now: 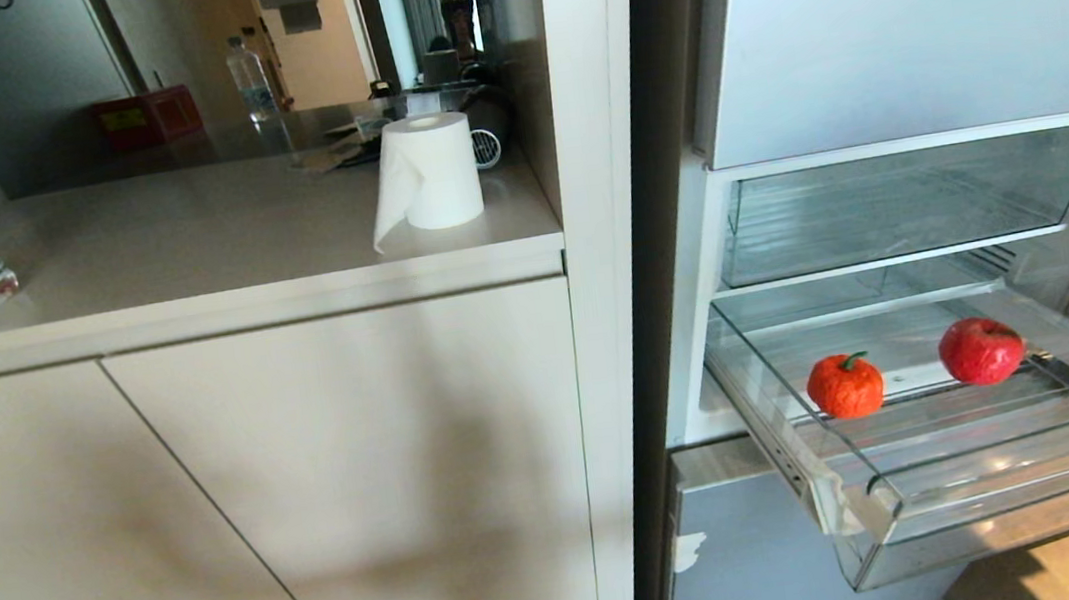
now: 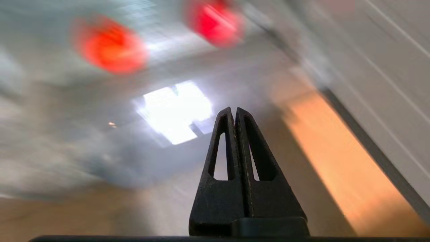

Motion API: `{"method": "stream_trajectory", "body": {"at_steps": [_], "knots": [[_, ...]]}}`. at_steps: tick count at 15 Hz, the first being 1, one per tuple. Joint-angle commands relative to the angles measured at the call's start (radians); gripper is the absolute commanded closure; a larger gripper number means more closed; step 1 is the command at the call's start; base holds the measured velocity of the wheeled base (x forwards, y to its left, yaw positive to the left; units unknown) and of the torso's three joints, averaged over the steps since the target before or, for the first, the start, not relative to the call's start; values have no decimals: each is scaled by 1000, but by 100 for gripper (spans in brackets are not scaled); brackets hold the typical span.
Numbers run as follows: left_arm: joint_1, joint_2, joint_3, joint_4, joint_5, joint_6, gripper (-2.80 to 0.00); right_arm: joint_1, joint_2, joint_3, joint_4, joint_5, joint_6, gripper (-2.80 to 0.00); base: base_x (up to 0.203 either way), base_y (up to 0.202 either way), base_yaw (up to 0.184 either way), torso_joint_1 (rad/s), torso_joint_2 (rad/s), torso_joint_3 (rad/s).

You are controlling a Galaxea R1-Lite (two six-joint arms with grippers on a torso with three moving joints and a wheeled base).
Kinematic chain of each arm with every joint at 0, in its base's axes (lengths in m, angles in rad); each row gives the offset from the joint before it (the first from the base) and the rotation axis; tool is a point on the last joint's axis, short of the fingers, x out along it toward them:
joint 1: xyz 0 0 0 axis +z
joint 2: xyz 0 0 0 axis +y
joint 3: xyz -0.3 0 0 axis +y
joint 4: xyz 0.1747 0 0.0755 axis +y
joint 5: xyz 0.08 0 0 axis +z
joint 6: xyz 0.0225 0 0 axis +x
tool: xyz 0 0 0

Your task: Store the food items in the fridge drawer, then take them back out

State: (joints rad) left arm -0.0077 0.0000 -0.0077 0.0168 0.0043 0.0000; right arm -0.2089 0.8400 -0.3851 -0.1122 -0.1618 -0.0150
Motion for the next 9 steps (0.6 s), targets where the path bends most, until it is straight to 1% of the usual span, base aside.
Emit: {"method": "stream_trajectory", "body": {"at_steps": [1, 2, 3, 4, 6, 7, 9], "knots": [[0, 2, 0, 0, 0, 0, 0, -170, -132, 45, 79, 3, -20, 0, 0, 0, 0, 0, 0, 0], [0, 2, 0, 0, 0, -1, 0, -218, -91, 57, 99, 25, -29, 0, 0, 0, 0, 0, 0, 0], [0, 2, 0, 0, 0, 0, 0, -227, -16, 65, 109, 70, -34, 0, 0, 0, 0, 0, 0, 0], [0, 2, 0, 0, 0, 0, 0, -229, 76, 71, 113, 133, -34, 0, 0, 0, 0, 0, 0, 0], [0, 2, 0, 0, 0, 0, 0, -234, 251, 78, 115, 288, -22, 0, 0, 0, 0, 0, 0, 0], [0, 2, 0, 0, 0, 0, 0, -236, 326, 77, 105, 339, -17, 0, 0, 0, 0, 0, 0, 0], [0, 2, 0, 0, 0, 0, 0, -237, 473, 73, 23, 400, -12, 0, 0, 0, 0, 0, 0, 0]]}}
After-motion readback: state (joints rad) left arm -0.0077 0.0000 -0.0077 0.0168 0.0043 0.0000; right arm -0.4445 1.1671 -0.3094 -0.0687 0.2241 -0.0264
